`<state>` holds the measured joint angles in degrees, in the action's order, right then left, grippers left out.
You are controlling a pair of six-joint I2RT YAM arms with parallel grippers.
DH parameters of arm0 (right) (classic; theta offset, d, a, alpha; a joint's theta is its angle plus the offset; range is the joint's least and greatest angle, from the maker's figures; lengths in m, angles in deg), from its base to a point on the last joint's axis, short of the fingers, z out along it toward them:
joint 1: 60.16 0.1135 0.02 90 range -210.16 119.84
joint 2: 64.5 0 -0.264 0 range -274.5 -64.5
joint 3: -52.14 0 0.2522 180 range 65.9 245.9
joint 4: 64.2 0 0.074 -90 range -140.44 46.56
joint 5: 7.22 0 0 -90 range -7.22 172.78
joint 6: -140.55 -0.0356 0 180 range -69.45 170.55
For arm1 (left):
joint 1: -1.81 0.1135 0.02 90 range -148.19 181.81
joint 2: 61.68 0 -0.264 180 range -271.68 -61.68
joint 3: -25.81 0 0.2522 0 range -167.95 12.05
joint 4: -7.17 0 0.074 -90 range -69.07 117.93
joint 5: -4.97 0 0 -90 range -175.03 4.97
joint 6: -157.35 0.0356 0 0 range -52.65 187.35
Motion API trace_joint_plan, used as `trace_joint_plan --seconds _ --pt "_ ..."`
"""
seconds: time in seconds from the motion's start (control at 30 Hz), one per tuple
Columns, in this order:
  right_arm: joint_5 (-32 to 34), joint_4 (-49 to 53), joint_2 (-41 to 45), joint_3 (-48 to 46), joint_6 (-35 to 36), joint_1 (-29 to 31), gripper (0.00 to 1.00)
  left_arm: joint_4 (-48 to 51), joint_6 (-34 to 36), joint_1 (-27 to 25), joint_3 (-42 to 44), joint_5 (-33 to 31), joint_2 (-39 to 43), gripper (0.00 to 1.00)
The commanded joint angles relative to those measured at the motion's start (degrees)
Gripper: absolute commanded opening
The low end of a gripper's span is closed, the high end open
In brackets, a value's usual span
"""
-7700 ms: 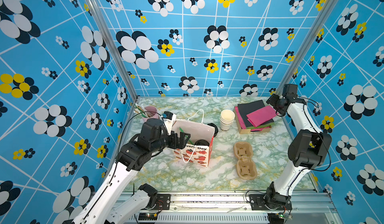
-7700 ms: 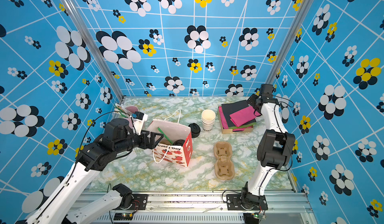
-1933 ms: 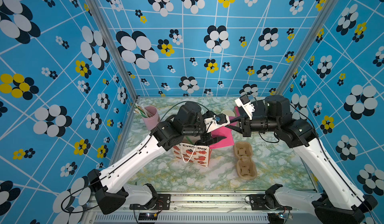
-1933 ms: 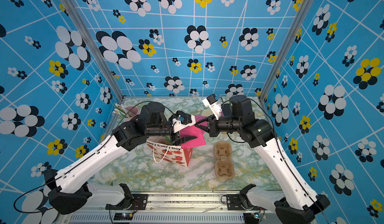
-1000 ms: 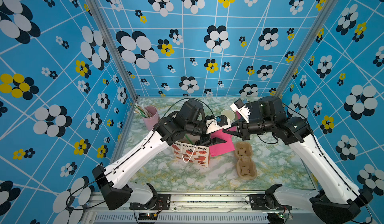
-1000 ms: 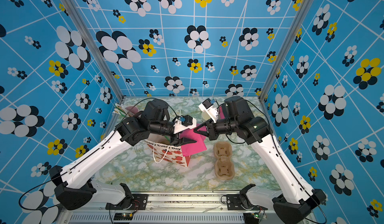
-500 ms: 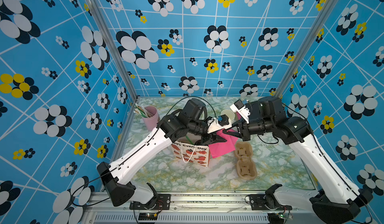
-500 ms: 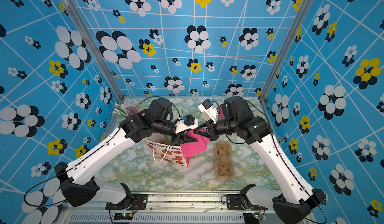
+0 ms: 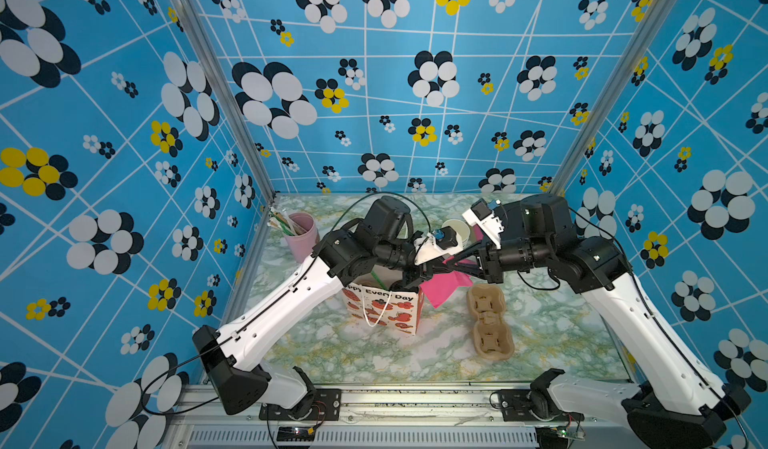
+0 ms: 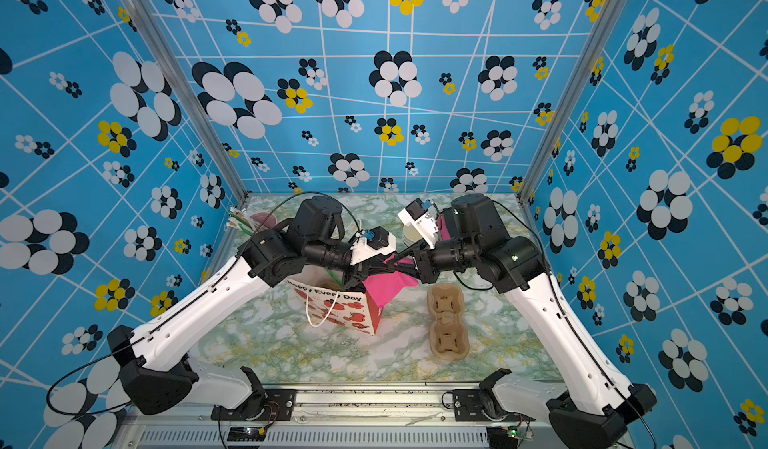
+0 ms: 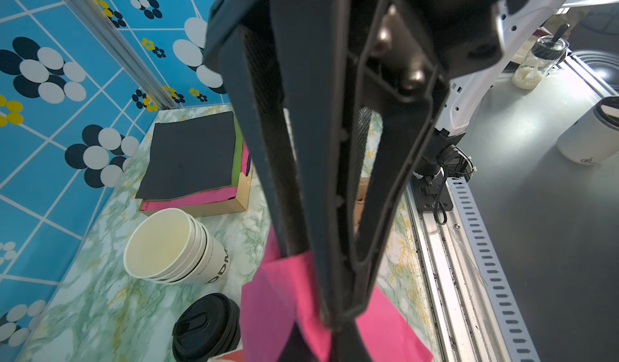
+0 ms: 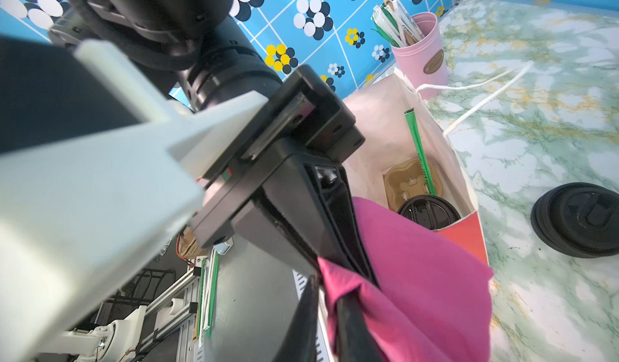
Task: Pack the takeout coffee
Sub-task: 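Grasp the pink napkin from the right gripper with the left gripper, then lower the pink napkin into the bag with the left gripper while the right draws back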
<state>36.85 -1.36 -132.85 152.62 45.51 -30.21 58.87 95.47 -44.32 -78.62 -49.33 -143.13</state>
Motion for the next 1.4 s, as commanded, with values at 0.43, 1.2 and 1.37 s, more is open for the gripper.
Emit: trace_joint_plan --seconds 0.43,1.2,1.37 --pt "17.74 -7.58 9.46 -3.4 3.96 0.19 0.75 11.5 7.58 0.09 -5.87 -18.17 6.75 0.0" --pt "21.56 -11.91 11.21 -10.59 2.13 0.19 0.84 32.5 5.22 8.7 -11.91 -35.77 0.26 0.0" --pt "22.11 -11.5 11.58 -11.58 2.38 0.19 0.84 32.27 5.79 10.8 -9.5 -32.69 -0.46 0.0"
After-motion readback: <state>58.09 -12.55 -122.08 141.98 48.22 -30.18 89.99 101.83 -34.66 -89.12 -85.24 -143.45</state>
